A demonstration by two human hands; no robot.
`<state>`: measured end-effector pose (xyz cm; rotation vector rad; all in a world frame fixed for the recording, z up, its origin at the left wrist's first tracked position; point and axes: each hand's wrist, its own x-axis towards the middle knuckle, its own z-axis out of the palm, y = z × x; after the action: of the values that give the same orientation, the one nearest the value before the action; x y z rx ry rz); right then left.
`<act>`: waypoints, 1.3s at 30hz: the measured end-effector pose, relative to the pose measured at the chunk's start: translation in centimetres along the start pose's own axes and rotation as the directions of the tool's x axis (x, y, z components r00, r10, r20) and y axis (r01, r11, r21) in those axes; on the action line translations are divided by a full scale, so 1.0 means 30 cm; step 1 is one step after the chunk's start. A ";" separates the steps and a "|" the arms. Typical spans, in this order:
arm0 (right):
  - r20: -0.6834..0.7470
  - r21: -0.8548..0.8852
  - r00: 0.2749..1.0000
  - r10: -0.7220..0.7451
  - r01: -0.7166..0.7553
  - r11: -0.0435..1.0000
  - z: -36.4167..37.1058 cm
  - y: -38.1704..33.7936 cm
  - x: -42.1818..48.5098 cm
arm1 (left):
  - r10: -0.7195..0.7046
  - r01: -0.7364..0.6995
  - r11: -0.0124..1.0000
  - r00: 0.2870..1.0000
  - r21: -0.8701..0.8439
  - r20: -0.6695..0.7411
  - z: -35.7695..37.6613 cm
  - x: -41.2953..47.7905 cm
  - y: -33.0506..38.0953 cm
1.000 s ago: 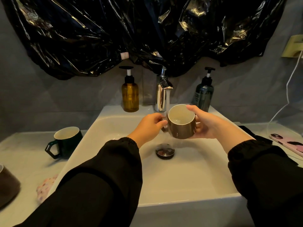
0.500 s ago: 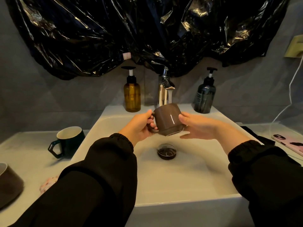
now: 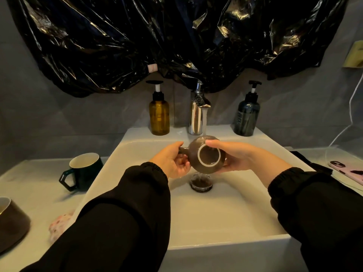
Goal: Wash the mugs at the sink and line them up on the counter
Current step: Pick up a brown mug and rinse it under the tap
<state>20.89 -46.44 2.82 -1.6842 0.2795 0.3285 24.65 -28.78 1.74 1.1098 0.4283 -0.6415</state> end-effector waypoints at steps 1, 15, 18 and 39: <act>-0.011 0.042 0.999 0.045 -0.045 0.998 -0.003 -0.003 0.003 | 0.000 0.000 1.000 1.000 -0.001 0.003 0.005 0.006 -0.001; -0.076 0.105 0.993 0.090 -0.082 0.991 0.030 -0.039 0.024 | 0.022 -0.021 1.000 0.998 -0.006 0.064 0.004 0.043 0.032; 0.009 0.022 0.998 -0.054 0.054 0.998 -0.023 -0.027 0.013 | 0.058 -0.067 0.996 0.988 0.059 0.141 0.006 0.030 0.035; 0.057 -0.434 0.938 -0.343 0.332 0.837 -0.046 -0.057 -0.053 | 0.338 -0.428 0.746 0.903 0.511 0.264 0.018 -0.070 0.006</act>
<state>20.13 -47.59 5.16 -2.1439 -0.0920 0.1072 23.21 -28.67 3.37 1.6412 -0.1539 -0.4841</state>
